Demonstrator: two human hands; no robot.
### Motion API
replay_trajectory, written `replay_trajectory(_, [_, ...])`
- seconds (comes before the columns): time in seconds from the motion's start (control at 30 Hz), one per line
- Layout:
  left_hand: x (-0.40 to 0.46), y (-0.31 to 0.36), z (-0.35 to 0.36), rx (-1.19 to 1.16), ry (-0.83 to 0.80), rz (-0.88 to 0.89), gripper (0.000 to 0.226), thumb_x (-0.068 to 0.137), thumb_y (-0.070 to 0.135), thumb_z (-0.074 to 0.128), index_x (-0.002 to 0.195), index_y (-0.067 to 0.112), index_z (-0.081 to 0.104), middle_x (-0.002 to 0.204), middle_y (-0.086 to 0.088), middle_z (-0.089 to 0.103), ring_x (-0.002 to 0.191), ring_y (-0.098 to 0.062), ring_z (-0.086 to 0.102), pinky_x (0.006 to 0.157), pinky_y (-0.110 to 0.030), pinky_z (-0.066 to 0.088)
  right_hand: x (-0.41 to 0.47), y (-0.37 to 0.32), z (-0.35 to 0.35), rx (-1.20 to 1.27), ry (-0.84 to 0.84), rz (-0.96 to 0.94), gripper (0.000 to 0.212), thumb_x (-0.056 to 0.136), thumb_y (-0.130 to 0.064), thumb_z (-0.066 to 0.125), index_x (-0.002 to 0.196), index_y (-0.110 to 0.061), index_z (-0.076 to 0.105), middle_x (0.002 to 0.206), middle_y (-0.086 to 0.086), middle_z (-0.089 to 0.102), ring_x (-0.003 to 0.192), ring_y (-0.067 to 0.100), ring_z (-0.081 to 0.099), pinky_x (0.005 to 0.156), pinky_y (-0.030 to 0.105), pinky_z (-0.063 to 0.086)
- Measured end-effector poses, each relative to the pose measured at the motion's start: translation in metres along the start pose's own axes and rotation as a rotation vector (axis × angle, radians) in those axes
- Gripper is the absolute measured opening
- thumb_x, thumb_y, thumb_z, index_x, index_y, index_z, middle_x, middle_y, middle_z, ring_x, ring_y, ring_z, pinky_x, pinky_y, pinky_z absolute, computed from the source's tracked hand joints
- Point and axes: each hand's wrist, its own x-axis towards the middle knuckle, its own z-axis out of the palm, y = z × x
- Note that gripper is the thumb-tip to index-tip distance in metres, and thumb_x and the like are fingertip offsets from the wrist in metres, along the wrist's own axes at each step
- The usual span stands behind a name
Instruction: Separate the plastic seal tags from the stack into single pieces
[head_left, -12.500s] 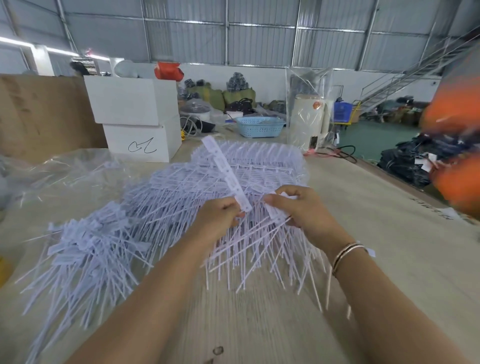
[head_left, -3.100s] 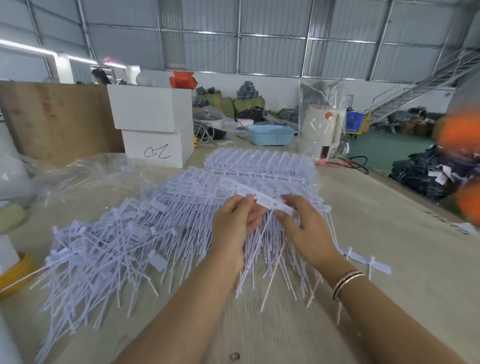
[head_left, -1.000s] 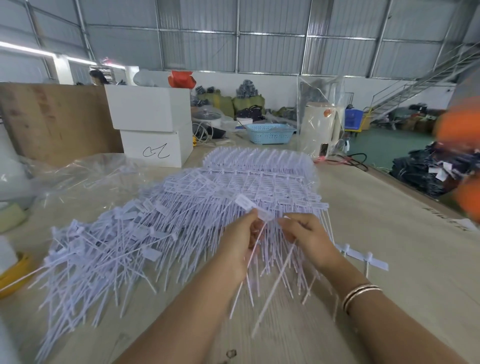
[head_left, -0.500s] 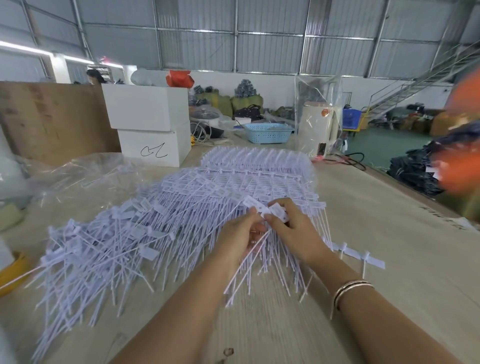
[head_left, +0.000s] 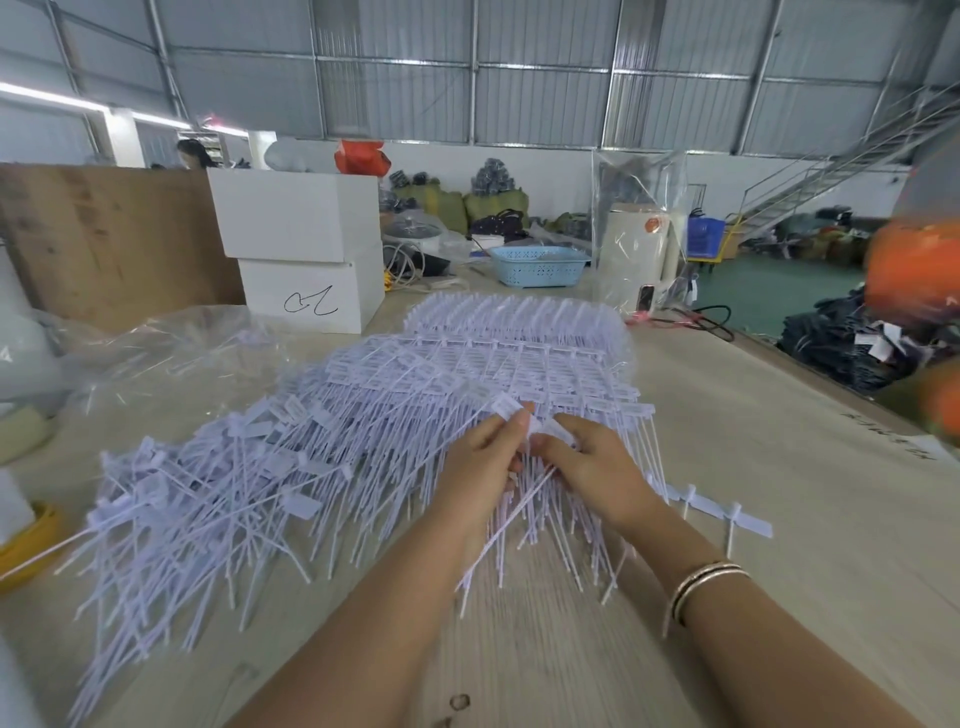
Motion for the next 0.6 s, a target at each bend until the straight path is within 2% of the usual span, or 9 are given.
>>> replay_trajectory(0.07, [0.001, 0.002, -0.002, -0.074, -0.032, -0.060, 0.017, 0.092, 0.035, 0.058, 0.099, 0.032, 0.074, 0.062, 0.016, 0.060, 0.059, -0.002, 0.051, 0.055, -0.016, 0.044, -0.002, 0.000, 0.001, 0.087, -0.026, 0.022, 0.026, 0.092, -0.021, 0.057, 0.072, -0.006, 0.063, 0.052, -0.003, 0.043, 0.046, 0.009, 0.036, 0.050, 0.023, 0.030])
replay_trajectory(0.17, [0.003, 0.002, -0.004, -0.173, -0.065, -0.107, 0.018, 0.093, 0.028, 0.058, 0.089, 0.031, 0.076, 0.063, 0.009, 0.062, 0.057, -0.002, 0.053, 0.058, -0.016, 0.046, -0.003, -0.001, 0.004, 0.083, -0.035, 0.016, 0.031, 0.094, -0.024, 0.056, 0.068, -0.009, 0.063, 0.052, -0.002, 0.045, 0.048, 0.010, 0.037, 0.052, 0.023, 0.031])
replay_trajectory(0.27, [0.002, 0.001, -0.001, -0.211, -0.026, -0.123, 0.019, 0.094, 0.028, 0.057, 0.087, 0.024, 0.074, 0.070, 0.008, 0.068, 0.058, 0.000, 0.059, 0.060, -0.016, 0.047, -0.004, -0.002, 0.008, 0.130, -0.008, -0.004, 0.025, 0.095, -0.018, 0.055, 0.073, -0.022, 0.068, 0.063, -0.007, 0.065, 0.060, 0.008, 0.058, 0.061, 0.020, 0.044])
replay_trajectory(0.33, [0.003, -0.001, 0.002, -0.238, 0.036, -0.137, 0.020, 0.094, 0.028, 0.057, 0.082, 0.019, 0.070, 0.068, 0.005, 0.067, 0.060, -0.003, 0.060, 0.055, -0.016, 0.045, -0.004, -0.001, 0.013, 0.114, 0.035, -0.039, 0.022, 0.094, -0.017, 0.056, 0.076, -0.020, 0.069, 0.072, 0.005, 0.069, 0.069, 0.018, 0.062, 0.068, 0.031, 0.048])
replay_trajectory(0.4, [0.003, -0.002, 0.005, -0.271, 0.091, -0.154, 0.022, 0.094, 0.027, 0.058, 0.080, 0.013, 0.068, 0.072, -0.003, 0.064, 0.067, -0.013, 0.056, 0.054, -0.021, 0.041, -0.004, 0.000, 0.018, 0.060, 0.086, -0.093, 0.023, 0.094, -0.016, 0.056, 0.075, -0.015, 0.069, 0.072, 0.010, 0.068, 0.067, 0.022, 0.061, 0.067, 0.033, 0.048])
replay_trajectory(0.47, [0.003, 0.000, 0.009, -0.314, 0.136, -0.179, 0.022, 0.094, 0.026, 0.057, 0.082, 0.009, 0.066, 0.080, -0.012, 0.061, 0.073, -0.022, 0.050, 0.054, -0.025, 0.036, -0.004, 0.000, 0.023, -0.016, 0.119, -0.141, 0.023, 0.094, -0.016, 0.056, 0.076, -0.013, 0.070, 0.071, 0.003, 0.070, 0.068, 0.017, 0.065, 0.069, 0.030, 0.049])
replay_trajectory(0.53, [0.003, 0.000, 0.011, -0.352, 0.164, -0.202, 0.021, 0.094, 0.024, 0.056, 0.085, 0.007, 0.066, 0.086, -0.016, 0.060, 0.075, -0.024, 0.049, 0.055, -0.026, 0.036, -0.005, 0.000, 0.026, -0.119, 0.139, -0.197, 0.024, 0.094, -0.016, 0.055, 0.074, -0.013, 0.068, 0.068, -0.003, 0.069, 0.065, 0.010, 0.063, 0.066, 0.026, 0.048])
replay_trajectory(0.6, [0.004, 0.000, 0.012, -0.377, 0.185, -0.214, 0.021, 0.094, 0.023, 0.057, 0.082, 0.008, 0.066, 0.087, -0.016, 0.061, 0.074, -0.023, 0.050, 0.056, -0.025, 0.037, -0.004, 0.001, 0.027, -0.257, 0.167, -0.250, 0.024, 0.094, -0.016, 0.056, 0.073, -0.011, 0.065, 0.066, -0.002, 0.064, 0.060, 0.012, 0.056, 0.061, 0.025, 0.042])
